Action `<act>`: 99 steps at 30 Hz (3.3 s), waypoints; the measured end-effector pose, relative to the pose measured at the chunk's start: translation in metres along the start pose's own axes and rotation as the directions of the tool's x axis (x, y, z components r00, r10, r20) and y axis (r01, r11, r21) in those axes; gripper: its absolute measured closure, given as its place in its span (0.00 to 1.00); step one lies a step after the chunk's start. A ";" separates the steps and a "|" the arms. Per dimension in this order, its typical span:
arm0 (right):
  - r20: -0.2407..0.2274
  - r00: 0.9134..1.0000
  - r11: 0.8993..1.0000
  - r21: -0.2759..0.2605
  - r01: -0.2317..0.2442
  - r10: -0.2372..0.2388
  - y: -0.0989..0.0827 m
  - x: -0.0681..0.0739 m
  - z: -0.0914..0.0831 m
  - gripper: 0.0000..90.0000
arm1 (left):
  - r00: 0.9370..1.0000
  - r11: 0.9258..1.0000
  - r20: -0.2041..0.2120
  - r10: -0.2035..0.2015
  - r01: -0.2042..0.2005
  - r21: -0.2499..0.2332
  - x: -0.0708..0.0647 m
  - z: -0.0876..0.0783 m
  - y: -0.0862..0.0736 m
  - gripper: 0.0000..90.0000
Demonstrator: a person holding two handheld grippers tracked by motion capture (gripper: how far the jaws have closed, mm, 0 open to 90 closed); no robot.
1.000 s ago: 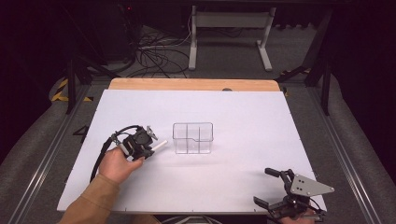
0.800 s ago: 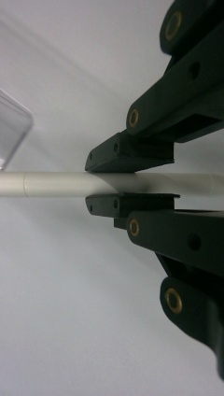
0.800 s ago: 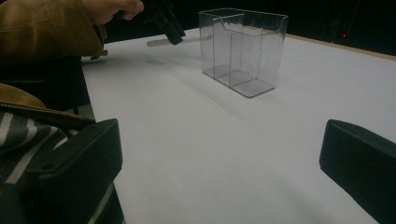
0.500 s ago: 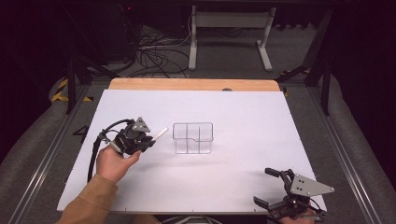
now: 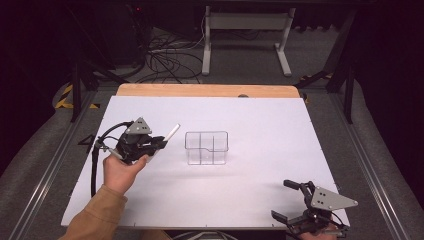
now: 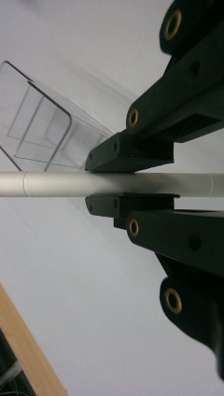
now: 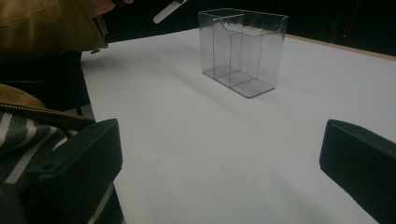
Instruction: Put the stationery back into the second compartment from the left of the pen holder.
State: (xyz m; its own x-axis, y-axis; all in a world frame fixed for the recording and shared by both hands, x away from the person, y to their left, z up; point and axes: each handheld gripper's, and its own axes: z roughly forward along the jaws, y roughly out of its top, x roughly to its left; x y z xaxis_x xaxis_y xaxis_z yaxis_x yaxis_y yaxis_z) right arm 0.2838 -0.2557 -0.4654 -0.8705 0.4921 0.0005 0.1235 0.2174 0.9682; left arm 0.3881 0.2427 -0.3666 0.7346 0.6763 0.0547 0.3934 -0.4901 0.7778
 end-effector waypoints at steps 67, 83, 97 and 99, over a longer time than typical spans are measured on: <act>-0.008 1.000 1.000 -0.003 0.000 0.000 0.000 0.000 -0.001 0.00 | 0.973 0.909 0.213 0.091 0.006 -0.417 -0.035 0.030 0.056 0.87; -0.009 1.000 1.000 -0.005 -0.001 0.001 -0.001 0.000 -0.002 0.00 | 0.966 0.908 0.243 0.091 0.019 -0.419 -0.044 0.061 0.064 0.87; -0.010 1.000 1.000 -0.006 -0.005 0.005 -0.001 0.000 -0.003 0.00 | 0.970 0.907 0.230 0.085 0.021 -0.421 -0.047 0.084 0.064 0.87; -0.010 1.000 1.000 -0.006 -0.004 0.004 -0.001 0.000 -0.003 0.00 | 0.970 0.908 0.228 0.080 0.023 -0.418 -0.047 0.086 0.064 0.87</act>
State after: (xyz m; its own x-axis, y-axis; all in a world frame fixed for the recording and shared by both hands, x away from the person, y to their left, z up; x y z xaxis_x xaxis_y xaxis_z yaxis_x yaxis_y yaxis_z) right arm 0.2822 -0.2581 -0.4655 -0.8747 0.4847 0.0067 0.1239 0.2102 0.9698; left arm 0.4264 0.1323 -0.3733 0.8702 0.4920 -0.0272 0.1429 -0.1992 0.9695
